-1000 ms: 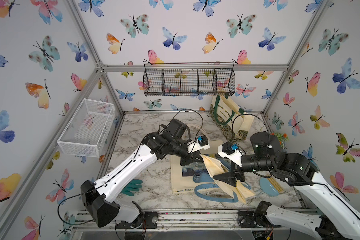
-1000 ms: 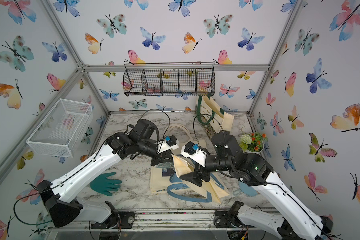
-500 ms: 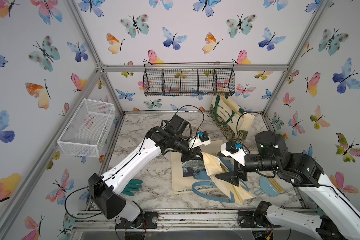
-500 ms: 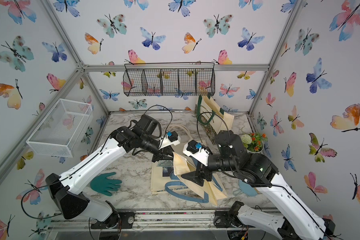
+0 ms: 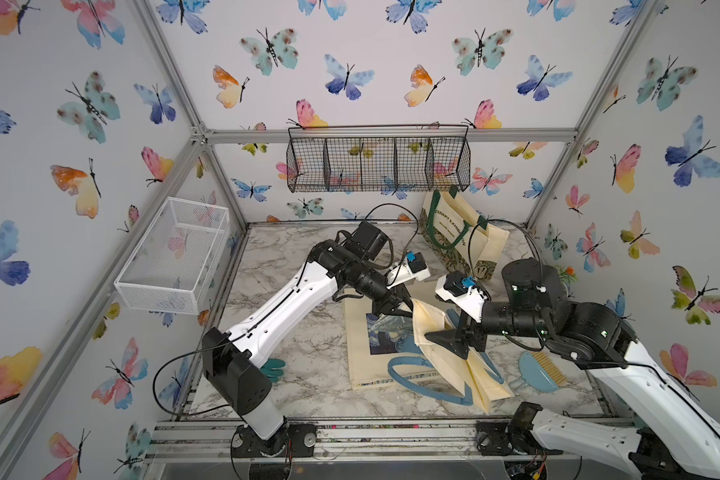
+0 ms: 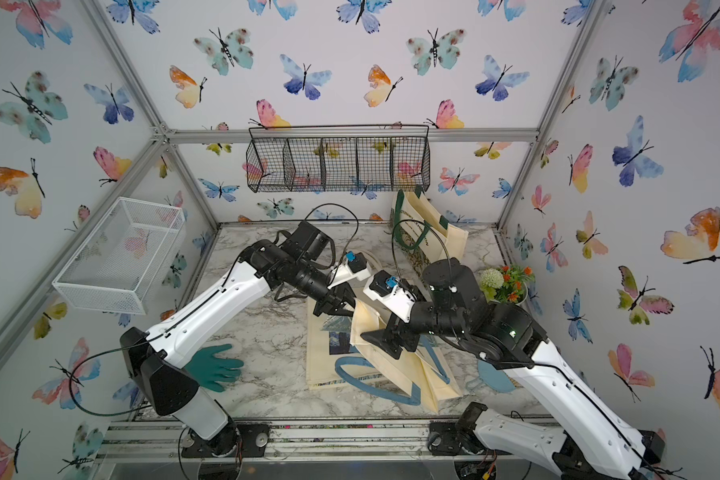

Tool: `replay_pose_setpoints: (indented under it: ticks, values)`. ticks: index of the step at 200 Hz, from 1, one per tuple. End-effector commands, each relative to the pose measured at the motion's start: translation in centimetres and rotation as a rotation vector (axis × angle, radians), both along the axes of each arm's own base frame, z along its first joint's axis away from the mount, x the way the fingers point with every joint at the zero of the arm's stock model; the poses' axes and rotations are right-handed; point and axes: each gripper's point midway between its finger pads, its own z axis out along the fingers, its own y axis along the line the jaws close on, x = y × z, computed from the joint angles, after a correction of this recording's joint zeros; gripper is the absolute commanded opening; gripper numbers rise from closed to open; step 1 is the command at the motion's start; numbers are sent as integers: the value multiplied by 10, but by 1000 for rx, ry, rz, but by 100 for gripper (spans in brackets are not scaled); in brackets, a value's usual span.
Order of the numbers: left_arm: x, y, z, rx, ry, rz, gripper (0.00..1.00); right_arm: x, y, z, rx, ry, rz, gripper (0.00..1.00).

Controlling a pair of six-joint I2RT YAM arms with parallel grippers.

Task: Put away the canvas bag
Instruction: Press the canvas bag.

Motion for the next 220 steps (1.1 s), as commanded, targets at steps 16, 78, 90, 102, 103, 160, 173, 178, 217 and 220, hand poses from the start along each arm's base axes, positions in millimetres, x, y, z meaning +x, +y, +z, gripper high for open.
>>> replay_pose_setpoints:
  ticks: [16, 78, 90, 102, 103, 160, 173, 178, 217, 220]
  values:
    - [-7, -1, -1, 34, 150, 18, 0, 23, -9, 2, -65, -55, -111, 90]
    - [-8, 4, 6, -28, 42, 21, 0, 26, -3, 21, -19, -20, -133, 2]
    - [-14, 4, 20, -98, 13, 2, 1, 25, -3, 23, -18, -10, -134, 2]
    - [-21, 5, 35, -178, -5, -12, 7, 26, 0, 22, -24, 6, -131, 2]
    - [-22, 5, 37, -186, -9, -14, 7, 26, 0, 22, -25, 7, -130, 2]
    - [-57, 15, 86, -420, -40, -151, 24, 26, 18, 35, 46, 36, -85, 2]
    - [-58, 15, 87, -423, -27, -162, 25, 25, 23, 36, 51, 49, -69, 2]
    - [-58, 14, 88, -424, -23, -166, 25, 26, 25, 35, 52, 55, -64, 2]
    - [-56, 11, 95, -438, -35, -175, 26, 21, 40, 29, 61, 127, -11, 2]
    - [-56, 11, 95, -439, -36, -176, 26, 21, 41, 28, 60, 134, -6, 2]
